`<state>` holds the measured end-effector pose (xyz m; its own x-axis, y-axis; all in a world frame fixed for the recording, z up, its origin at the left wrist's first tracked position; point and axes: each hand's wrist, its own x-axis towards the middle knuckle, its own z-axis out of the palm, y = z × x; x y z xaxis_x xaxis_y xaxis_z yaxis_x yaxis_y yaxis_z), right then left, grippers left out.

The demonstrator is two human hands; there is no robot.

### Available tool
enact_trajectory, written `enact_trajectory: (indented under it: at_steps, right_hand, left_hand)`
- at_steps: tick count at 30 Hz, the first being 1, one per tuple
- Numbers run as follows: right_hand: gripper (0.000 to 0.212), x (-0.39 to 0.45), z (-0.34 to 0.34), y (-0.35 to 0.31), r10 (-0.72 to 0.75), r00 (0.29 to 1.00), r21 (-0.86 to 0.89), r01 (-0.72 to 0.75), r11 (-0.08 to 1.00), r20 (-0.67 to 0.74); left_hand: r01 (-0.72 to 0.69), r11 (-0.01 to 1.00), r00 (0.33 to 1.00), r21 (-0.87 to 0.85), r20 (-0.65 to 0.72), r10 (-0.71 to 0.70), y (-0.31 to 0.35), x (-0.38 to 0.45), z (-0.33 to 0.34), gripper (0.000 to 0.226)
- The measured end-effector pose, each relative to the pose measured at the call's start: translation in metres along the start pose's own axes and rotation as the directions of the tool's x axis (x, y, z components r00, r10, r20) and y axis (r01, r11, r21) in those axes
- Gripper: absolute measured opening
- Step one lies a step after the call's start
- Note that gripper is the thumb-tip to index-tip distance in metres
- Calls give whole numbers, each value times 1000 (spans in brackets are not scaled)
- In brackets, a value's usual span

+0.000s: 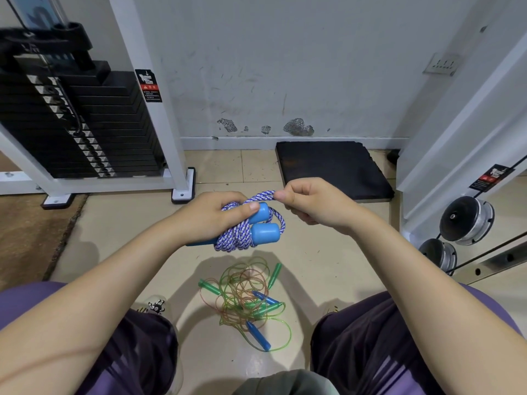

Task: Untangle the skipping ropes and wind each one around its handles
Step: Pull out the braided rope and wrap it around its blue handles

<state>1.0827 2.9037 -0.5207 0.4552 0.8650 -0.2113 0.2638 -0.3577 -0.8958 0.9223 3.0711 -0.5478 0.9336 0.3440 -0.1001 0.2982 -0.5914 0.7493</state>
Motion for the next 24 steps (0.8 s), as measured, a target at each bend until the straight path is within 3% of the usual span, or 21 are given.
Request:
enact_trajectory:
  at_steps: [4, 7, 12, 20, 24]
  right_hand:
    - [30, -4, -3, 0, -32, 997, 21, 30, 999, 71]
    - [23, -7, -6, 0, -51, 996, -125, 59, 990, 67]
    - [11, -8, -9, 1, 21, 987, -97, -5, 995, 162]
    - [14, -3, -6, 3, -32, 999, 132, 31, 991, 6]
    - [14, -1, 3, 5, -49, 999, 64, 50, 997, -6]
  left_hand:
    - [4, 1000, 997, -5, -82, -4, -2, 2, -2, 28]
    - [34, 999, 991, -2, -131, -34, -6, 4, -2, 39]
    - [55, 998, 989, 26, -138, -51, -7, 6, 2, 45]
    - [27, 995, 993, 95, -120, -15, -2, 5, 5, 32]
    - [30, 995, 992, 100, -123, -18, 0, 4, 5, 39]
